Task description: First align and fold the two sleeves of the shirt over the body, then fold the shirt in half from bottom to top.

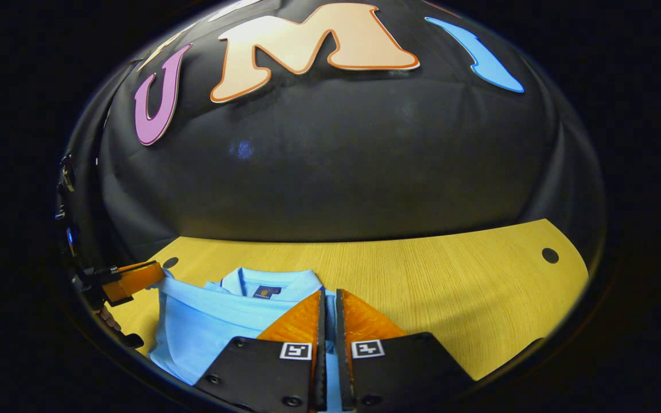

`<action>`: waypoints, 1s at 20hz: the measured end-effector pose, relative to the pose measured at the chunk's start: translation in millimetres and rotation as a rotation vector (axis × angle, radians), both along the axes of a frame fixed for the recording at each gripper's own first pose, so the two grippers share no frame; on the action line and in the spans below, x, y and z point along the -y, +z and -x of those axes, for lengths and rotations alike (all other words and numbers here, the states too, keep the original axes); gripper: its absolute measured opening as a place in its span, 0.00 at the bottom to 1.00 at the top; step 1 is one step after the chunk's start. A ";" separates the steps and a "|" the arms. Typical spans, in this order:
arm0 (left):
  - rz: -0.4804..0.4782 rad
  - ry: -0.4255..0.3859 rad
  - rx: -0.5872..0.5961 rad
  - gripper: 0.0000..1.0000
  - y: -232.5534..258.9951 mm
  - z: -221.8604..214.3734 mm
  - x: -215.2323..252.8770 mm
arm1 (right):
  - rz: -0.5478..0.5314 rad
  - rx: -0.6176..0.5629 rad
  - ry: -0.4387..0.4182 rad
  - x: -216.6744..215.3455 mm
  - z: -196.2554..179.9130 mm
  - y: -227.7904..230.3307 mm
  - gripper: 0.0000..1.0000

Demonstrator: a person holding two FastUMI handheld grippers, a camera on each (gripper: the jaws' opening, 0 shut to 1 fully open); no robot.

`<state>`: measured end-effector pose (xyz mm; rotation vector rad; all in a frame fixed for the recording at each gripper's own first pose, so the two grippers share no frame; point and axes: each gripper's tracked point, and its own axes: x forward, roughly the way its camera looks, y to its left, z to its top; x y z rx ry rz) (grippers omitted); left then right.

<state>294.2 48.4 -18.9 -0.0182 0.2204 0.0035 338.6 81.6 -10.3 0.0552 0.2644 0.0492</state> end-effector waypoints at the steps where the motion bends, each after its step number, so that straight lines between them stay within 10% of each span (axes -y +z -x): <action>1: -0.014 0.027 0.002 0.10 2.8 3.0 -5.2 | -0.010 -0.001 0.002 -0.1 3.5 2.1 0.17; 2: -0.019 0.034 -0.002 0.27 3.4 5.3 -5.9 | -0.022 0.003 0.017 -3.0 7.5 5.5 0.10; 3: -0.012 0.033 -0.004 0.51 4.7 8.2 -5.3 | -0.031 0.005 0.031 -5.7 10.2 5.5 0.29; 5: -0.009 0.049 0.004 1.00 7.3 14.0 -8.9 | -0.015 0.009 0.019 0.1 21.2 5.0 1.00; 20: -0.075 0.012 0.020 0.94 13.9 66.3 11.2 | 0.024 0.064 0.025 17.4 70.1 6.9 0.96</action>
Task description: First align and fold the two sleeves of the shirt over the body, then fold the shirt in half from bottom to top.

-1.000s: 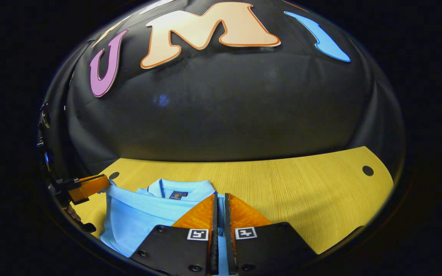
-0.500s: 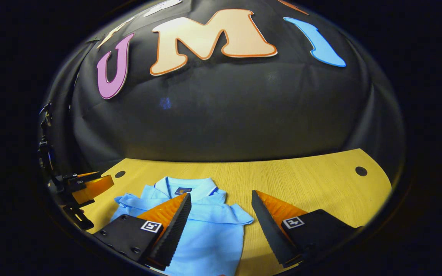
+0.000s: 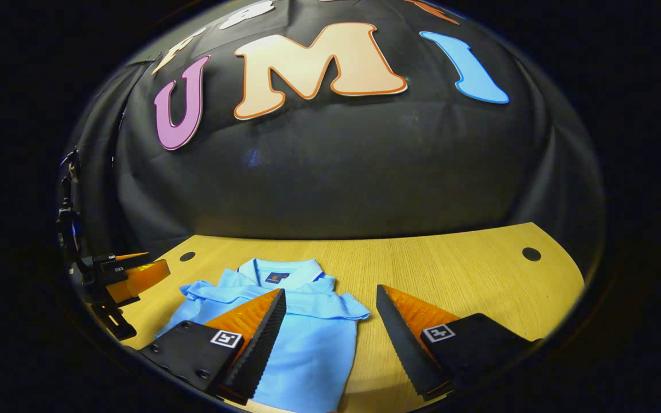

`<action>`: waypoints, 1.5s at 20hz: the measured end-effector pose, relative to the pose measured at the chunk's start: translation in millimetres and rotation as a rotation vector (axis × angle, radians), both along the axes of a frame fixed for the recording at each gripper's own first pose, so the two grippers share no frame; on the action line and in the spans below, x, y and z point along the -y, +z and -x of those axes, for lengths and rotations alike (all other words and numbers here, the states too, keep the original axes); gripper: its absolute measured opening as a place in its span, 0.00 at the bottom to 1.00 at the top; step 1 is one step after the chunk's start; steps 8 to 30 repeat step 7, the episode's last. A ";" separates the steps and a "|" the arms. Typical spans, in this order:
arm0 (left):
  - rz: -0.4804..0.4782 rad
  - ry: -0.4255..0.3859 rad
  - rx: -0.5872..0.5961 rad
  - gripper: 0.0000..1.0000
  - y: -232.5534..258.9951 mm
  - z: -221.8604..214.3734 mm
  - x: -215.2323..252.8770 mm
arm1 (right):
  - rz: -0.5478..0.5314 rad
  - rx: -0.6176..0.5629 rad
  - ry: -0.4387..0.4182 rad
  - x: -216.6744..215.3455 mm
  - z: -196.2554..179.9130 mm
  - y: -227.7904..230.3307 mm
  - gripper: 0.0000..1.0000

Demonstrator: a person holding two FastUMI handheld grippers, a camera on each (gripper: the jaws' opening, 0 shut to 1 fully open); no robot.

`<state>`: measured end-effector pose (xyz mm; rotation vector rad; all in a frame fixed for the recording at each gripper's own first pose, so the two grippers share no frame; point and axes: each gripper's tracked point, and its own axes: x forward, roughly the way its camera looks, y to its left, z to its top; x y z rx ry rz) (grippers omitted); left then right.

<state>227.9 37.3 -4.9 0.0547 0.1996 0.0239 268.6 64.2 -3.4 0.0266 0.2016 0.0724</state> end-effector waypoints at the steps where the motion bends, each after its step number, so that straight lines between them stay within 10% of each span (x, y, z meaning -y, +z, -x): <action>1: 0.001 0.001 -0.002 0.94 0.2 1.7 0.3 | 0.003 -0.001 0.001 -0.3 1.5 -0.5 0.98; 30: 0.007 0.005 -0.016 0.94 -1.8 5.4 0.3 | 0.014 0.005 -0.004 0.9 2.8 -0.8 0.98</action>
